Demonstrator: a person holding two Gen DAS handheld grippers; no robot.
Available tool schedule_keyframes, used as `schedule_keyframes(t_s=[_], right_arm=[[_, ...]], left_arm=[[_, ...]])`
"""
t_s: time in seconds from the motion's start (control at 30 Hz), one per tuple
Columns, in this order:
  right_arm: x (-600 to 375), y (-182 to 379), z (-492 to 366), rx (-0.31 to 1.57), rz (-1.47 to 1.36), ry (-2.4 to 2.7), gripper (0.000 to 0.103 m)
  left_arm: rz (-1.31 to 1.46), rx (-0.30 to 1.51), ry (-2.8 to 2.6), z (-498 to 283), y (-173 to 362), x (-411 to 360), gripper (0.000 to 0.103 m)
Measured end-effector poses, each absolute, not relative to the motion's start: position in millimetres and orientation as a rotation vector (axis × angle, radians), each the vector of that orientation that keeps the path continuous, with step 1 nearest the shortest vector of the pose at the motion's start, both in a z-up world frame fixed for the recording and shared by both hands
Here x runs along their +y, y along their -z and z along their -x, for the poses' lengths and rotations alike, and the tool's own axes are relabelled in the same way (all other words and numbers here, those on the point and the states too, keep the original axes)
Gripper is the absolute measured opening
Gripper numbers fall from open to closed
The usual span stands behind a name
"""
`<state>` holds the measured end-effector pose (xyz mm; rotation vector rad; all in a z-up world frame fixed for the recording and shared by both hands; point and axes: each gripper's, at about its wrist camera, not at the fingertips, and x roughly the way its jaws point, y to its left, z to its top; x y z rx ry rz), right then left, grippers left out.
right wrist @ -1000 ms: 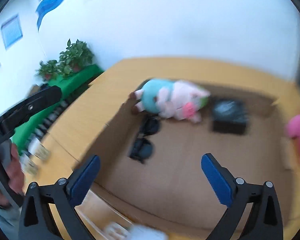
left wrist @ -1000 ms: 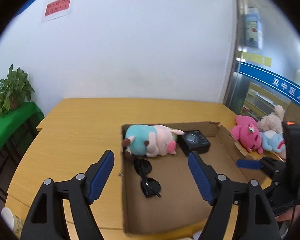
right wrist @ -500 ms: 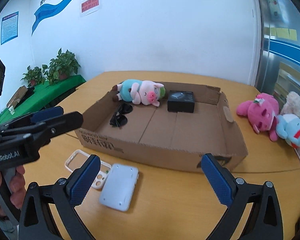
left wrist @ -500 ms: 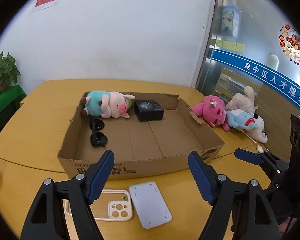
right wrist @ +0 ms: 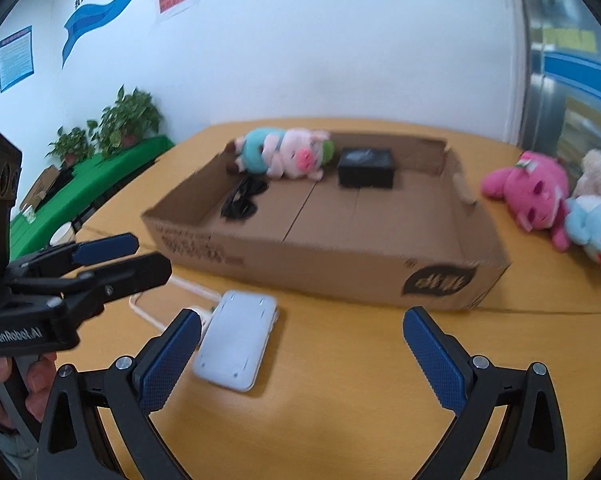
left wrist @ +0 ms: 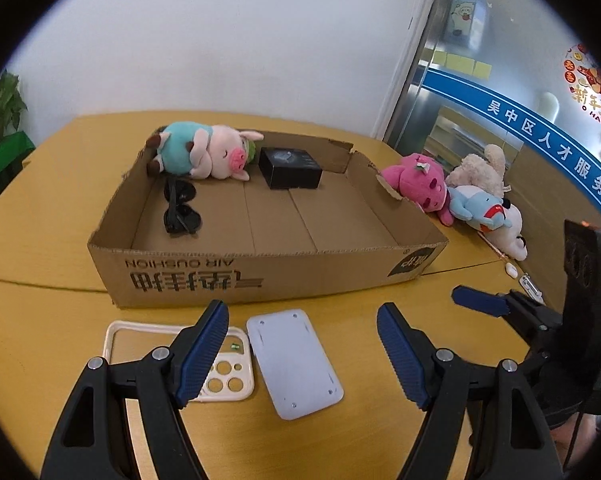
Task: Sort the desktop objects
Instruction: 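Withdraw both grippers from the box toward the white power bank, then close both grippers on the sides of the white power bank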
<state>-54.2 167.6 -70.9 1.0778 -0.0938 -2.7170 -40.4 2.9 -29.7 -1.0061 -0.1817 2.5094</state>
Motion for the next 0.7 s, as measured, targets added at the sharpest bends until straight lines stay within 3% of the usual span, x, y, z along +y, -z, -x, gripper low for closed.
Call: schedule_keyframes(t_s=[0.37,0.43,0.5,0.7], right_arm=[[93.7,161.8,86.9,0.035,-1.285,2.421,0.102],[84.8,168.7,91.3,0.07,-1.313,2.414,0.098],[82.2,169.6,93.4,0.088,-1.327,2.404,0.078],[103.1,168.7,85.5,0.061,-1.313,2.405,0.068]], left_arm=[[1.141,-0.31,-2.484,26.4,67.3,-51.2,0.077],[1.151,-0.335,-2.469,25.2,71.1,-57.1,0.076],[1.162,-0.347,-2.452,24.1,75.0,-59.7,0.076],[1.179,-0.357,-2.392,28.2,81.7,-48.7,0.075]])
